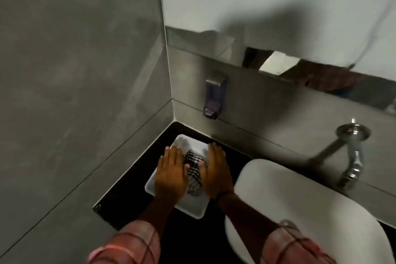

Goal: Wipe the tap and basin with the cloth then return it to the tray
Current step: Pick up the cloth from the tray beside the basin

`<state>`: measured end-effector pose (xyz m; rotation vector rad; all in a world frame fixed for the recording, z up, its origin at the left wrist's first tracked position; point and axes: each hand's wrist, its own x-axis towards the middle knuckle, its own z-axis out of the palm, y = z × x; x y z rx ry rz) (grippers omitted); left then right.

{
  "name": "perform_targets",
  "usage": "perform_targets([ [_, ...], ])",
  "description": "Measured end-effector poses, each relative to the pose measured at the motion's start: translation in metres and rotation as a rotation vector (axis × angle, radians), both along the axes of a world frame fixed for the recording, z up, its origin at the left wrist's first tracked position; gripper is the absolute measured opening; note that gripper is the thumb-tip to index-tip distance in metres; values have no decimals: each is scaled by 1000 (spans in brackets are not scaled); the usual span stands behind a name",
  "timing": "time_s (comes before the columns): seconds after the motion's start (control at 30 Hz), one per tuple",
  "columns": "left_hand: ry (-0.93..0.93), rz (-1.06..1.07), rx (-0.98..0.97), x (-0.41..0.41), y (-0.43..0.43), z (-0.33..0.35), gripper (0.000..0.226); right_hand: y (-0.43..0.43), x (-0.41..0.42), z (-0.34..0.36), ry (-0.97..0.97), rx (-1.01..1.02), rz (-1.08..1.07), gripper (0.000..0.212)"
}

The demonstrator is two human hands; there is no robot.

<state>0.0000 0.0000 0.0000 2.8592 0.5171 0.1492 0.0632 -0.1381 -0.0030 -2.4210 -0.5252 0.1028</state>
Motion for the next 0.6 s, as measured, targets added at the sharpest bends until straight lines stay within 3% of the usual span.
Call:
perform_targets([
  [0.07, 94, 67, -139, 4, 11, -32, 66, 20, 3, -29, 226, 17, 0, 65],
  [0.17, 218, 146, -286, 16, 21, -79, 70, 45, 8, -71, 440, -10, -172, 61],
  [0.33, 327, 106, -318, 35, 28, -106, 61, 69, 29, -94, 639, -140, -373, 66],
  [0.47, 316, 129, -326, 40, 32, -114, 58, 76, 46, -104, 689, -87, -514, 81],
  [0.6, 167, 263, -600, 52, 38, -112, 44, 76, 56, -106, 835, 41, -621, 75],
])
